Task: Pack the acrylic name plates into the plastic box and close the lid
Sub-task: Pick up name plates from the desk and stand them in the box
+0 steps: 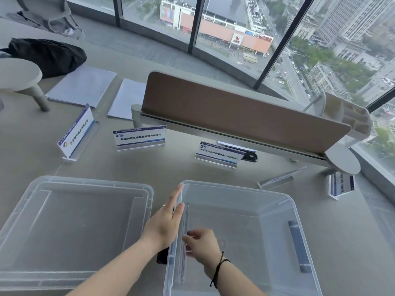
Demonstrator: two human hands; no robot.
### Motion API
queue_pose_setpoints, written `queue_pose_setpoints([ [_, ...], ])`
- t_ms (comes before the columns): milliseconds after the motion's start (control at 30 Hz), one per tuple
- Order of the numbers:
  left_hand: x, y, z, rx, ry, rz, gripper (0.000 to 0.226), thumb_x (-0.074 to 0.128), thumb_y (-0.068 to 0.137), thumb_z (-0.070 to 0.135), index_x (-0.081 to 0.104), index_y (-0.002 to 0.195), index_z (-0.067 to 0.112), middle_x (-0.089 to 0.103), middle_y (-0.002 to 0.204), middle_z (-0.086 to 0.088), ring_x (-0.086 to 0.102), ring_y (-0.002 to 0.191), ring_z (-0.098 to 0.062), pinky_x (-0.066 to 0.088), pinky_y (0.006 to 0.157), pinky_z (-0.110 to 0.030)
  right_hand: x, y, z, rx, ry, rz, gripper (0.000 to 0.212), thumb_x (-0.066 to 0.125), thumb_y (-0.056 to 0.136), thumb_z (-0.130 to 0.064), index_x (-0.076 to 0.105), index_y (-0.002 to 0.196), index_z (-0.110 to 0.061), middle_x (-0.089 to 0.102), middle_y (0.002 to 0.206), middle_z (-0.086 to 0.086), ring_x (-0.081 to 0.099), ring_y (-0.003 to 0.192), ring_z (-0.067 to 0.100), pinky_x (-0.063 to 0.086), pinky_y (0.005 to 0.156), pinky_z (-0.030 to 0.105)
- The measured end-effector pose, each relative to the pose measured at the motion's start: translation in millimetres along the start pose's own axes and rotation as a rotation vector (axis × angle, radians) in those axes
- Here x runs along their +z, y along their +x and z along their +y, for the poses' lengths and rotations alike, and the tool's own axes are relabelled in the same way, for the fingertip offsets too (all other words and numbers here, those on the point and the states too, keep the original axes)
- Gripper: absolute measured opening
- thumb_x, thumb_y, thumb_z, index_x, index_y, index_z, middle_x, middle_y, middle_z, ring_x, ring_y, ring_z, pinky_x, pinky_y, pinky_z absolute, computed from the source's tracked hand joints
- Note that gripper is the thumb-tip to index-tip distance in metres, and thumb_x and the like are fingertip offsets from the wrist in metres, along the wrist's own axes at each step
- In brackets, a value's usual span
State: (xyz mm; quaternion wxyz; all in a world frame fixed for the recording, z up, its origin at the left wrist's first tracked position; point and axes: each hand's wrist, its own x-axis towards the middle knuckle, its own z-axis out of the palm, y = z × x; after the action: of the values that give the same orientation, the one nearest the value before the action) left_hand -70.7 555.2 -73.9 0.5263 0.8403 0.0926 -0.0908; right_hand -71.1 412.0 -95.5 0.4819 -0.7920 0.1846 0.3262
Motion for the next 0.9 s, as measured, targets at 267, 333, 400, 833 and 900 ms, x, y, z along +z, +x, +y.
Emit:
queue_pose_setpoints([
  [267, -4, 12, 0, 0.010, -0.007, -0.019, 0.049, 0.025, 0.102, 0.045, 0.000, 0.138, 0.068, 0.029, 0.156, 0.015, 0.032, 0.142, -0.014, 0.038, 0.099, -0.037, 6, 12, -1, -0.017, 0.095, 0.033, 0.026, 0.066, 0.082, -0.016, 0.063, 0.086, 0.010, 0.056, 0.065, 0.006, 0.054, 0.058, 0.015, 0.054, 0.061, 0.028],
  [333, -4, 13, 1, 0.005, -0.004, -0.025, 0.050, 0.025, 0.102, 0.045, 0.000, 0.138, 0.069, 0.029, 0.156, 0.014, 0.031, 0.142, -0.015, 0.040, 0.098, -0.037, 6, 15, -1, -0.037, 0.102, 0.048, 0.026, 0.065, 0.084, -0.016, 0.062, 0.090, 0.009, 0.056, 0.066, 0.006, 0.053, 0.060, 0.015, 0.055, 0.063, 0.028],
  [400, -4, 16, 2, -0.002, 0.007, -0.026, 0.049, 0.025, 0.102, 0.046, -0.001, 0.137, 0.069, 0.030, 0.156, 0.014, 0.033, 0.141, -0.015, 0.041, 0.097, -0.036, 4, 20, -3, -0.037, 0.124, 0.045, 0.024, 0.064, 0.085, -0.016, 0.064, 0.089, 0.008, 0.056, 0.066, 0.006, 0.053, 0.060, 0.016, 0.056, 0.064, 0.028],
  [833, 1, 30, 15, -0.027, 0.069, -0.030, 0.047, 0.021, 0.102, 0.047, -0.002, 0.135, 0.071, 0.032, 0.156, 0.011, 0.035, 0.140, -0.015, 0.042, 0.094, -0.039, -4, 29, -13, 0.025, 0.023, 0.025, 0.009, 0.066, 0.076, -0.021, 0.063, 0.068, -0.021, 0.062, 0.058, -0.002, 0.061, 0.054, 0.015, 0.057, 0.061, 0.032],
  [900, 2, 31, 16, -0.043, 0.108, -0.029, 0.047, 0.020, 0.101, 0.049, -0.003, 0.135, 0.071, 0.036, 0.154, 0.007, 0.038, 0.138, -0.018, 0.045, 0.094, -0.042, -7, 30, -11, 0.034, 0.035, 0.000, 0.004, 0.066, 0.076, -0.022, 0.067, 0.077, -0.019, 0.066, 0.065, 0.002, 0.063, 0.058, 0.017, 0.059, 0.067, 0.036],
])
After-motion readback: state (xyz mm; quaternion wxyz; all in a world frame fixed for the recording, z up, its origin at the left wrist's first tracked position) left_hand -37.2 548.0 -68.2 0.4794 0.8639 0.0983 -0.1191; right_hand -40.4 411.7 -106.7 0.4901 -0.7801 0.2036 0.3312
